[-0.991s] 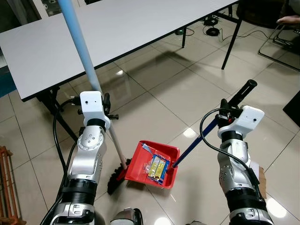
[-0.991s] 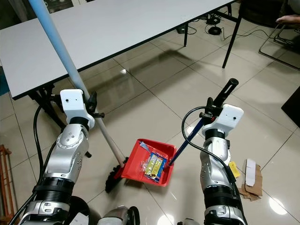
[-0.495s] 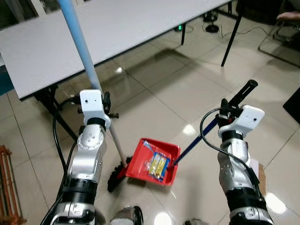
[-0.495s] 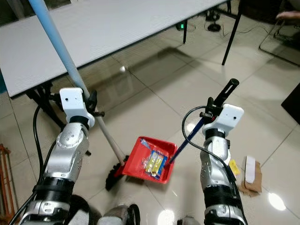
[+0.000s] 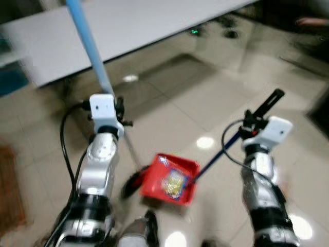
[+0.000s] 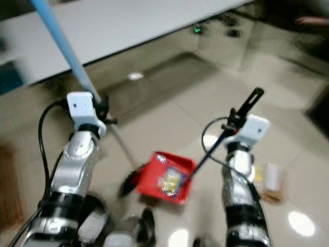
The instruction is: Sweep floor
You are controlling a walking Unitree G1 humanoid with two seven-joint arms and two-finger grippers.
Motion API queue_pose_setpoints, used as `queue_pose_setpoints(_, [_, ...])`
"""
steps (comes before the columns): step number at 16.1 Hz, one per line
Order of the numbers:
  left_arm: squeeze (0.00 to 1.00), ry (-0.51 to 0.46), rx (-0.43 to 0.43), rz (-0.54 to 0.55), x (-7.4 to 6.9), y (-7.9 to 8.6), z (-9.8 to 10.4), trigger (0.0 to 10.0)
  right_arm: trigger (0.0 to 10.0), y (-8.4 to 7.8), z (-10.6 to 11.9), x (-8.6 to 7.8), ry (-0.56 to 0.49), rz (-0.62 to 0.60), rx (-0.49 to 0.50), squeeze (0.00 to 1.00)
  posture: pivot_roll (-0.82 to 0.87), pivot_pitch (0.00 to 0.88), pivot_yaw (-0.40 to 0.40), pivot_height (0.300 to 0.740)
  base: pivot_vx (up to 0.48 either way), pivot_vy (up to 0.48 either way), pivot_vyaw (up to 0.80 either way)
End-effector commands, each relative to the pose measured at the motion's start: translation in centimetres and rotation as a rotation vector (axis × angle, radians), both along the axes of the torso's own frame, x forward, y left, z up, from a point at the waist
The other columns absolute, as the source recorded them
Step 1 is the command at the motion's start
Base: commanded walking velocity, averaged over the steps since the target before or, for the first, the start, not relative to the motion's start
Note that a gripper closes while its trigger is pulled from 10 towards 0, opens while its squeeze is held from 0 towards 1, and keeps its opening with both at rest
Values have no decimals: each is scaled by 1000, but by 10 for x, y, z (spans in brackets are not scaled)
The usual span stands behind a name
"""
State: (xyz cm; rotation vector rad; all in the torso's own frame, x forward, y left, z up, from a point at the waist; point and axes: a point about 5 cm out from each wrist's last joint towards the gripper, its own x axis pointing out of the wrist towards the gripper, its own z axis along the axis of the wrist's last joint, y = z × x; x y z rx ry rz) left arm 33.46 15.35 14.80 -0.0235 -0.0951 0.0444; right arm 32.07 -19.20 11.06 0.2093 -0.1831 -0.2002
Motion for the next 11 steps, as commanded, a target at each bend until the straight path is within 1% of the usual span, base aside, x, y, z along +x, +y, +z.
queue_pose_setpoints(1, [0, 4, 15, 17, -1, 6, 0, 10000, 10000, 7, 4, 1, -21, 12, 18, 0, -31, 103, 78, 740, 0, 0, 0])
queue_pose_setpoints(11, [0, 4, 6, 11, -2, 5, 0, 10000, 10000, 5, 3, 1, -14, -3, 14, 0, -31, 105, 76, 740, 0, 0, 0])
